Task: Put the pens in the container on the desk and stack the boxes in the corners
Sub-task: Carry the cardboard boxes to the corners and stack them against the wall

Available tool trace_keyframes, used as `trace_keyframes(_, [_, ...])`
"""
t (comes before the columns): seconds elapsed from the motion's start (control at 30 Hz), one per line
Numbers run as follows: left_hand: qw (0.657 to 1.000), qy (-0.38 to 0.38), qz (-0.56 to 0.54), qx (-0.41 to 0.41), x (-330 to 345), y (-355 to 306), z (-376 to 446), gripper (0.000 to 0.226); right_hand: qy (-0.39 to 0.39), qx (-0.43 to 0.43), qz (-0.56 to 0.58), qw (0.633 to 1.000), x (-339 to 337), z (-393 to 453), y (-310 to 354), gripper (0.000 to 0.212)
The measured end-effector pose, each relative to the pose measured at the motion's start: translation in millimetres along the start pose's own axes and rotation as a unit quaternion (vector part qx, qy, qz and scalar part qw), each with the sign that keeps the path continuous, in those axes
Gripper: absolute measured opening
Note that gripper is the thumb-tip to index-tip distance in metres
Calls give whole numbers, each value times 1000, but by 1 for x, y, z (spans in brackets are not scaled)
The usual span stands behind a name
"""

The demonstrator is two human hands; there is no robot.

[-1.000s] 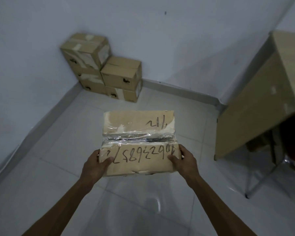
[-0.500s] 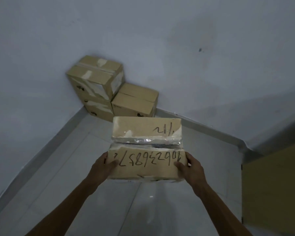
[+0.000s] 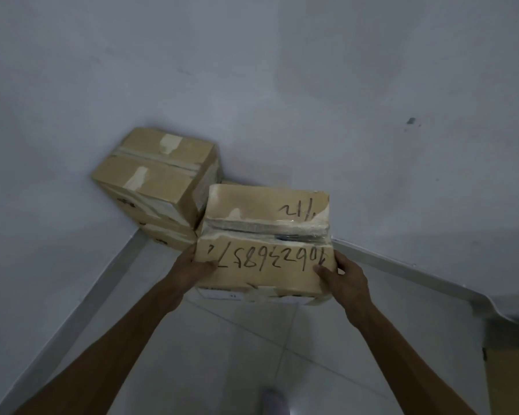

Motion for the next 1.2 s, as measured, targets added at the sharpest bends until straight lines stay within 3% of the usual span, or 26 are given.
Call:
trace_keyframes(0.23, [999,-42,-21,0,5,-30,114,55,-4,16,9,1000,52,103,17,37])
trace_keyframes(0.53, [998,-64,-2,-7,6,-29,187,46,-36,38,11,999,91,137,12,43])
trace_keyframes(0.67, [987,-128,-89,-38,10,-12,195,46,-54,35,-13,998,96,139,9,47])
trace_keyframes(0.77, [955,-181,-195,-133,15,-4,193,56,-48,42,-14,998,101,137,12,47])
trace_keyframes(0.9, [935,-140,-282,-163,5,-8,202,51,-50,48,3,998,117,138,23,44])
trace_keyframes(1.0, [946,-124,-260,-150,-18,-8,219,46,-60,50,17,997,136,135,31,45])
trace_keyframes(1.13, [950,-124,-242,-156,-29,2,223,11,-84,52,14,995,151,128,32,44])
trace_keyframes(1.2, [944,-125,-250,-173,-28,1,222,15,-77,44,-8,996,153,126,34,40])
Point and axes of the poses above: each hand's wrist, its own z-axis towards the middle knuckle, its own x-axis out of the palm, y = z × x, the point moved 1 cm from there along z, towards the middle knuckle, and after that the axes turned 4 degrees about -y, right-handed, at the moved point
